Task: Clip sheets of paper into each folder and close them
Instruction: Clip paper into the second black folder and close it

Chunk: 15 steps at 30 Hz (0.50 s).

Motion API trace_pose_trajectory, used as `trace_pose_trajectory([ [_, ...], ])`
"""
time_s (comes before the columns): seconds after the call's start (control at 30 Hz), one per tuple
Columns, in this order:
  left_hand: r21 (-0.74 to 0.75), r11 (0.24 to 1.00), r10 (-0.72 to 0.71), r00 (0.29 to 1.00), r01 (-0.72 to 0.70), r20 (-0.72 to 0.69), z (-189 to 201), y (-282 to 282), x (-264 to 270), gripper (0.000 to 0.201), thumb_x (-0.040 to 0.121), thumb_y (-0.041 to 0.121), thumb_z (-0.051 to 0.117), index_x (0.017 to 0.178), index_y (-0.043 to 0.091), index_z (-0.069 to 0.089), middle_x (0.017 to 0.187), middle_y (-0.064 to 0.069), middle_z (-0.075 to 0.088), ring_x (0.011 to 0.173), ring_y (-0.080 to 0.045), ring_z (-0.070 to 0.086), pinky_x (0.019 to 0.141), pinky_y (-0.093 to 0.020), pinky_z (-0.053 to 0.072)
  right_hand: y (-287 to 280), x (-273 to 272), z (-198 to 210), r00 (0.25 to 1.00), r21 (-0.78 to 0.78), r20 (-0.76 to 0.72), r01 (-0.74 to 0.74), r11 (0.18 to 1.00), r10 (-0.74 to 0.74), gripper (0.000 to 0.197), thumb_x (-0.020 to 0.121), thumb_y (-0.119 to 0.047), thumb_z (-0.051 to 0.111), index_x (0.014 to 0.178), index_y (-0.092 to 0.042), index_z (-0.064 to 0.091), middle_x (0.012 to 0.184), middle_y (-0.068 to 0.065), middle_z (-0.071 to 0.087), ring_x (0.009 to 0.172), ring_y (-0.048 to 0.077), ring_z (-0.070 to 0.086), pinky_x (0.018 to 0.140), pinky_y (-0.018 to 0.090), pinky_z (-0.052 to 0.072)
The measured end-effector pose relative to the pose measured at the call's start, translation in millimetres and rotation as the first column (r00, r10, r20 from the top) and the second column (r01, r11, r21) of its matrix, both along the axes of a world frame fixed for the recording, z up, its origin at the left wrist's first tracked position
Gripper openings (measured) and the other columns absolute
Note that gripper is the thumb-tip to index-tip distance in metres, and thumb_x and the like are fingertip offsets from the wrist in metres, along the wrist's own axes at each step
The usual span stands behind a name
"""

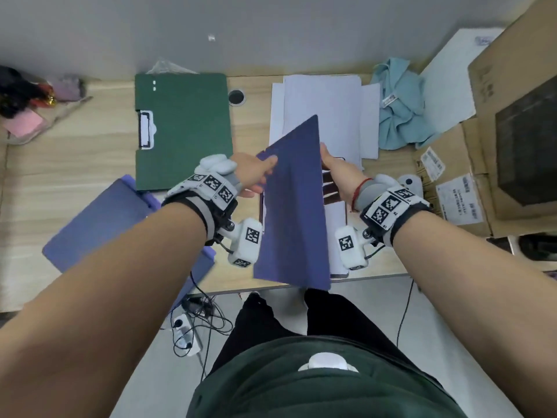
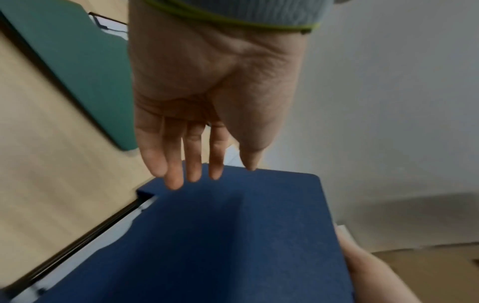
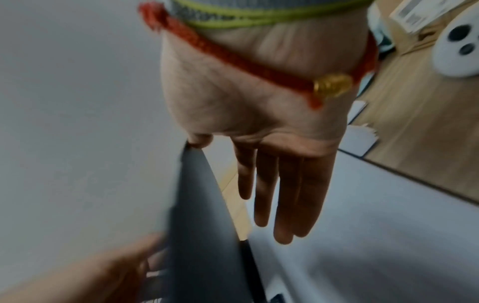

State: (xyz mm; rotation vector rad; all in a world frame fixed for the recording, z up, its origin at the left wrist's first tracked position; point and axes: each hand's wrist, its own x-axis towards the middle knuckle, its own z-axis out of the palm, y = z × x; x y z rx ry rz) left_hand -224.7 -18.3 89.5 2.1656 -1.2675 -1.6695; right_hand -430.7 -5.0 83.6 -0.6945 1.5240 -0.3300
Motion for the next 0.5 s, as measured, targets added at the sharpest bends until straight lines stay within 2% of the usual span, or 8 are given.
trace_pose_trajectory([
  [0.03,0.034,0.999,-0.024,0.999,0.023,0.042,-9,5,0,0.045,0.091,0.056,0.054,0.101,0.015,0.068,0.097,-0.004,0.066,0.081,-0.019,0.067,0.076,-0.032,0.056,3,-5,-2,0.999,0.007,-0.032,0.031,0.999,-0.031,0.066,0.086,-0.075,0.039,0.092,-0.018,0.070,0.081,0.002,0.069,0.071,0.024,0.068,0.073,0.037,0.059],
  [0.1,0.115,0.991,-0.081,0.989,0.066,0.127,-30,15,-4,0.059,0.080,0.065,0.056,0.103,0.011,0.067,0.102,-0.009,0.068,0.091,-0.023,0.069,0.085,-0.037,0.057,7,-21,-10,0.989,0.030,-0.102,0.111,0.993,-0.107,0.056,0.092,-0.066,0.039,0.085,-0.018,0.066,0.079,0.003,0.067,0.067,0.023,0.065,0.071,0.036,0.058],
  [0.17,0.175,0.979,-0.142,0.961,0.102,0.237,-59,21,-6,0.082,0.057,0.076,0.056,0.103,0.009,0.068,0.104,-0.014,0.070,0.095,-0.030,0.069,0.089,-0.047,0.056,11,-39,-29,0.980,0.053,-0.140,0.150,0.987,-0.141,0.053,0.093,-0.063,0.035,0.087,-0.019,0.063,0.090,0.005,0.069,0.077,0.023,0.066,0.081,0.040,0.057],
  [0.2,0.196,0.974,-0.164,0.948,0.113,0.272,-73,24,-9,0.085,0.053,0.075,0.058,0.105,0.009,0.068,0.105,-0.015,0.070,0.095,-0.031,0.068,0.090,-0.048,0.055,11,-50,-43,0.977,0.065,-0.161,0.153,0.986,-0.141,0.056,0.090,-0.066,0.033,0.092,-0.020,0.063,0.102,0.006,0.070,0.086,0.024,0.067,0.089,0.045,0.055],
  [0.23,0.218,0.968,-0.184,0.936,0.120,0.300,-81,29,-11,0.080,0.057,0.070,0.063,0.107,0.008,0.067,0.106,-0.016,0.070,0.097,-0.033,0.067,0.091,-0.048,0.055,13,-60,-56,0.975,0.076,-0.179,0.147,0.986,-0.132,0.060,0.086,-0.070,0.032,0.100,-0.021,0.062,0.110,0.005,0.069,0.094,0.025,0.066,0.093,0.047,0.053],
  [0.33,0.264,0.957,-0.207,0.917,0.118,0.340,-92,41,-20,0.059,0.071,0.052,0.070,0.108,0.006,0.066,0.108,-0.016,0.068,0.098,-0.034,0.065,0.091,-0.046,0.055,19,-67,-67,0.975,0.145,-0.208,0.105,0.984,-0.074,0.056,0.089,-0.070,0.033,0.113,-0.024,0.054,0.114,0.001,0.060,0.098,0.021,0.062,0.097,0.045,0.051],
  [0.43,0.286,0.955,-0.186,0.915,0.082,0.359,-104,44,-20,0.062,0.060,0.055,0.070,0.102,0.010,0.065,0.101,-0.010,0.067,0.090,-0.032,0.065,0.089,-0.044,0.056,20,-59,-61,0.969,0.187,-0.245,0.030,0.982,0.017,0.060,0.093,-0.064,0.037,0.131,-0.019,0.047,0.138,0.007,0.052,0.119,0.029,0.059,0.102,0.047,0.048],
  [0.5,0.279,0.959,-0.143,0.923,0.040,0.357,-125,42,-13,0.073,0.046,0.061,0.072,0.099,0.011,0.067,0.096,-0.008,0.069,0.088,-0.030,0.066,0.086,-0.045,0.057,16,-58,-65,0.961,0.163,-0.272,-0.006,0.987,0.051,0.065,0.095,-0.059,0.042,0.139,-0.011,0.043,0.126,0.007,0.055,0.120,0.032,0.057,0.102,0.043,0.049],
])
